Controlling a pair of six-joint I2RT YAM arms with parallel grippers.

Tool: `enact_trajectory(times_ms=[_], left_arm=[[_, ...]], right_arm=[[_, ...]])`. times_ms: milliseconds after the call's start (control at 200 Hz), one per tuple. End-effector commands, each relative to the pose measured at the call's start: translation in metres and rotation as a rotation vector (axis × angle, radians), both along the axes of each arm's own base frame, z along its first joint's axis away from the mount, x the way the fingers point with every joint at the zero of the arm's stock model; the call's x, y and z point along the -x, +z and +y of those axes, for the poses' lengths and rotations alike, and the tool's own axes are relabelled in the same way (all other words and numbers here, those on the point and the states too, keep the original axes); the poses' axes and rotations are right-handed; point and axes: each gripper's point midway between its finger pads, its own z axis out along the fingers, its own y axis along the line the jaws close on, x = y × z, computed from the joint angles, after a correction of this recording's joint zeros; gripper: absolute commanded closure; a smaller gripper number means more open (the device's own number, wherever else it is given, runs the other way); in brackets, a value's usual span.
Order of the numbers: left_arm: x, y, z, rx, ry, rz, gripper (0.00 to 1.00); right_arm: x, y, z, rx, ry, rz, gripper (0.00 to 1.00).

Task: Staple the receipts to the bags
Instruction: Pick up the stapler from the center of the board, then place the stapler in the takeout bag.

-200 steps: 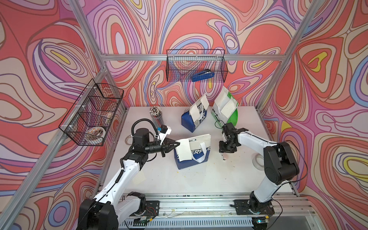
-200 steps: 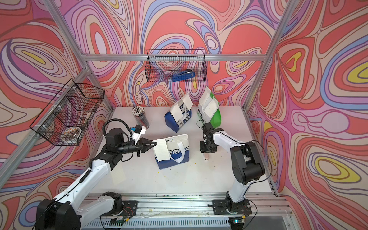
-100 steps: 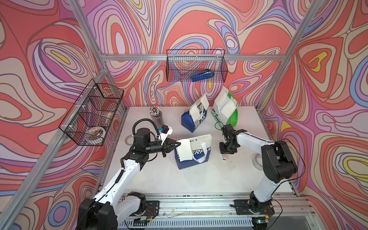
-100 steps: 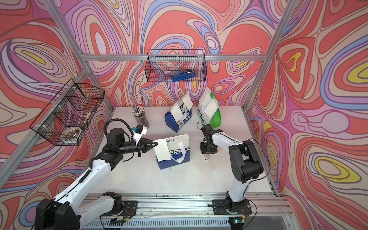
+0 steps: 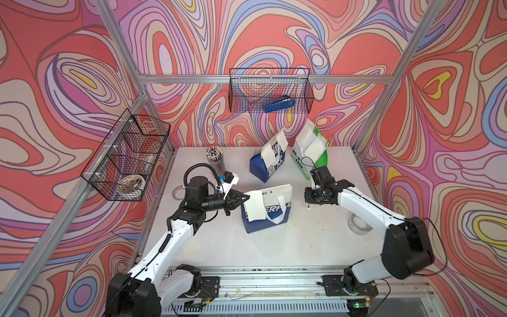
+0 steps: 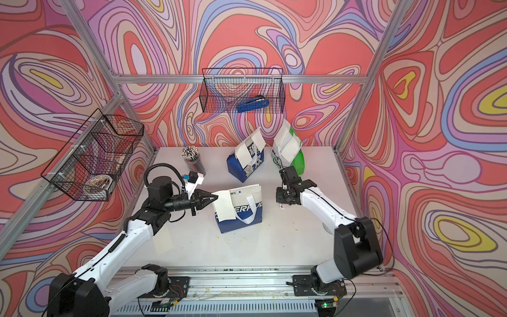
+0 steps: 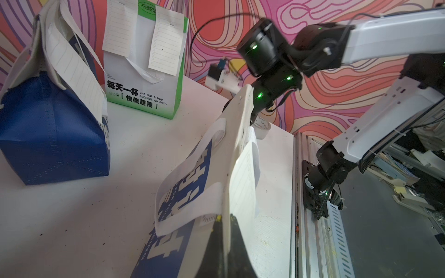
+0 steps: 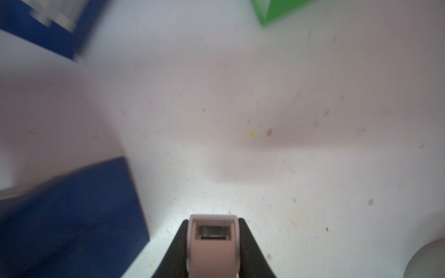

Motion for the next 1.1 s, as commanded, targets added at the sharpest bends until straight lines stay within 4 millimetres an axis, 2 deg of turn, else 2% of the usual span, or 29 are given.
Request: enact_trajectory(times_ms=[0, 70, 115, 170, 260, 356, 441, 531, 671, 791, 967, 1097], left_arm=[[-0.022, 0.013, -0.001, 0.025, 0.082, -0.025, 1.00], [-0.033, 0.015, -0.002, 0.042, 0.120, -0.011, 1.00], [-0.036, 0.017, -0.005, 0.060, 0.123, -0.001, 1.00], [-0.038, 0.019, -0.008, 0.076, 0.121, 0.004, 1.00], [-0.036, 0.022, -0.015, 0.068, 0.110, -0.006, 1.00], [-0.032, 0.025, -0.022, 0.066, 0.101, -0.018, 1.00], [-0.030, 0.027, -0.026, 0.078, 0.101, -0.022, 1.00], [-0.031, 0.031, -0.026, 0.114, 0.115, -0.020, 1.00], [-0.031, 0.043, -0.026, 0.190, 0.121, -0.030, 1.00], [-0.027, 0.049, -0.029, 0.200, 0.102, -0.054, 1.00], [-0.025, 0.046, -0.033, 0.174, 0.082, -0.072, 1.00], [-0.025, 0.044, -0.034, 0.178, 0.082, -0.069, 1.00]], right_arm=[[-0.014, 0.128, 0.050, -0.166, 0.017, -0.456, 0.78], [-0.004, 0.186, 0.080, -0.268, 0.057, -0.653, 0.78], [0.002, 0.214, 0.097, -0.346, 0.082, -0.738, 0.78], [0.009, 0.235, 0.121, -0.436, 0.130, -0.800, 0.78], [0.023, 0.253, 0.161, -0.537, 0.232, -0.869, 0.80], [0.037, 0.255, 0.196, -0.564, 0.315, -0.900, 0.81], [0.044, 0.258, 0.208, -0.561, 0.341, -0.922, 0.81], [0.042, 0.248, 0.211, -0.553, 0.339, -0.895, 0.81], [0.040, 0.210, 0.214, -0.509, 0.350, -0.854, 0.81], [0.039, 0.191, 0.218, -0.487, 0.371, -0.858, 0.82], [0.032, 0.180, 0.216, -0.439, 0.346, -0.886, 0.82], [0.034, 0.183, 0.215, -0.473, 0.340, -0.890, 0.82]])
